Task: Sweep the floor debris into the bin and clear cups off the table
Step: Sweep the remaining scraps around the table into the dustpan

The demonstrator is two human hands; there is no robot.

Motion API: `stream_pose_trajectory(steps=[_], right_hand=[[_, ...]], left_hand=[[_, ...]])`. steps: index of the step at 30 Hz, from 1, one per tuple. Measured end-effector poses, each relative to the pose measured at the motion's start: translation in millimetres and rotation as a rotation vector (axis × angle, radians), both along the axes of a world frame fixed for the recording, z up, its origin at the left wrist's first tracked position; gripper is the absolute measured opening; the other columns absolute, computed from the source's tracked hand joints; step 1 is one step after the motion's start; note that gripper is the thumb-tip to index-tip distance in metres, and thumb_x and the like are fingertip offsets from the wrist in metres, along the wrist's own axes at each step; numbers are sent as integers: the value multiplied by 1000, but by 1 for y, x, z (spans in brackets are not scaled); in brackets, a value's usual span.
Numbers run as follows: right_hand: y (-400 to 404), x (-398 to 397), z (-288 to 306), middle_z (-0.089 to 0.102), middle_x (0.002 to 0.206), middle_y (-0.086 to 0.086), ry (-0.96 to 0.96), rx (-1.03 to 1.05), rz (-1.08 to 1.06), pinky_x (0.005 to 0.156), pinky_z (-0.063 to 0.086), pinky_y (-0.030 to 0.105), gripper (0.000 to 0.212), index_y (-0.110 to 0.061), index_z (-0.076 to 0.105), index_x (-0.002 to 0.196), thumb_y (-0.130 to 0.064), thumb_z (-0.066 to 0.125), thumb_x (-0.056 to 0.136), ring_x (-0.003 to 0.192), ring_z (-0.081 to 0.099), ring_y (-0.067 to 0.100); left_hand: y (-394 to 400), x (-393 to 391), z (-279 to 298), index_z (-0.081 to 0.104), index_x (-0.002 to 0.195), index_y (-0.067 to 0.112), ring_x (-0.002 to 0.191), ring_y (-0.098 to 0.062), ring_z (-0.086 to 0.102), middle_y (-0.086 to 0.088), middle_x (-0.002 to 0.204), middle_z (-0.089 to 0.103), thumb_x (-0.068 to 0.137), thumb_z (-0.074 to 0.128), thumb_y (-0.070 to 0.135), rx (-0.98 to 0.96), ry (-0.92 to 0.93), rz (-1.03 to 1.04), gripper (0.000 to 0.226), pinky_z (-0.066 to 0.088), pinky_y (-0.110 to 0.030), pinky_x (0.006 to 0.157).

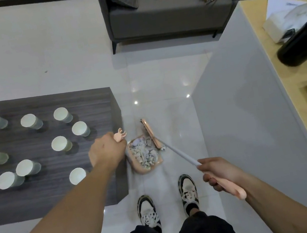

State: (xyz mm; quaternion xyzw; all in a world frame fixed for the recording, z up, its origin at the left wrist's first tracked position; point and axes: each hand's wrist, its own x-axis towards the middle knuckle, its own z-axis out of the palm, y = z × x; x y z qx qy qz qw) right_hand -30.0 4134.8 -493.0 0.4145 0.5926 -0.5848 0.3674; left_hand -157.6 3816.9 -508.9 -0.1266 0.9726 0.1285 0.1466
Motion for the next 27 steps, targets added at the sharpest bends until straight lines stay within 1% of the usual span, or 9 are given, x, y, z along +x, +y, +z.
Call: stream_pose_trajectory(steps=[4, 10, 12, 14, 15, 16, 20, 24, 27], right_hand=[[5, -12, -3, 52, 57, 4, 23, 51, 8, 38, 30, 21, 43, -19, 52, 134, -18, 64, 92, 41, 40, 13], [-2, -13, -21, 55, 67, 9, 25, 192, 138, 40, 37, 23, 61, -16, 43, 147, -18, 68, 91, 43, 45, 14], [-9, -10, -28, 53, 67, 10, -3, 181, 182, 39, 37, 22, 57, -10, 45, 144, -13, 67, 92, 41, 45, 13], [-19, -5, -32, 51, 63, 9, -36, 147, 221, 38, 35, 21, 43, -2, 54, 134, -7, 63, 92, 38, 43, 13], [-25, -2, -33, 50, 60, 8, -55, 126, 240, 37, 34, 20, 39, -1, 57, 131, -5, 61, 92, 37, 41, 13], [-29, 2, -33, 49, 58, 7, -71, 97, 243, 36, 33, 19, 38, -2, 59, 130, -4, 60, 92, 36, 40, 13], [-32, 8, -27, 48, 56, 5, -95, 8, 218, 39, 31, 21, 46, -14, 53, 137, -8, 58, 92, 40, 40, 14], [-18, 8, -15, 46, 61, 5, -103, -38, 160, 42, 27, 23, 35, -14, 60, 127, -10, 59, 92, 43, 37, 14], [-1, 10, -9, 47, 59, 4, -99, -31, 124, 43, 25, 23, 38, -15, 56, 130, -12, 61, 92, 44, 36, 13]], left_hand=[[8, 2, 3, 65, 89, 22, 87, -38, 64, -11, 91, 69, 79, 50, 43, 31, -3, 5, 28, 42, -33, 67], [16, 8, 3, 65, 91, 22, 86, -39, 63, -11, 92, 69, 82, 51, 41, 13, 1, -1, 26, 42, -34, 68], [15, 8, 2, 65, 91, 22, 84, -37, 62, -11, 91, 69, 83, 49, 42, 4, 0, 3, 27, 44, -34, 69], [13, 6, 2, 66, 93, 22, 86, -38, 63, -10, 91, 69, 83, 48, 43, -9, -3, 7, 30, 49, -35, 72], [11, 5, 2, 67, 94, 22, 88, -38, 63, -10, 91, 69, 82, 47, 44, -13, -4, 8, 31, 50, -35, 74], [10, 4, 2, 67, 94, 23, 89, -38, 63, -10, 91, 69, 82, 47, 44, -15, -4, 10, 32, 50, -35, 74], [12, 1, 0, 65, 91, 23, 87, -38, 63, -10, 89, 69, 80, 47, 44, -12, -3, 15, 30, 45, -34, 69], [17, 0, 1, 64, 87, 23, 83, -37, 62, -9, 87, 68, 79, 49, 44, 0, -7, 22, 27, 43, -34, 67], [17, -3, 2, 65, 88, 23, 85, -38, 63, -10, 89, 69, 80, 50, 44, -4, -10, 22, 27, 43, -34, 68]])
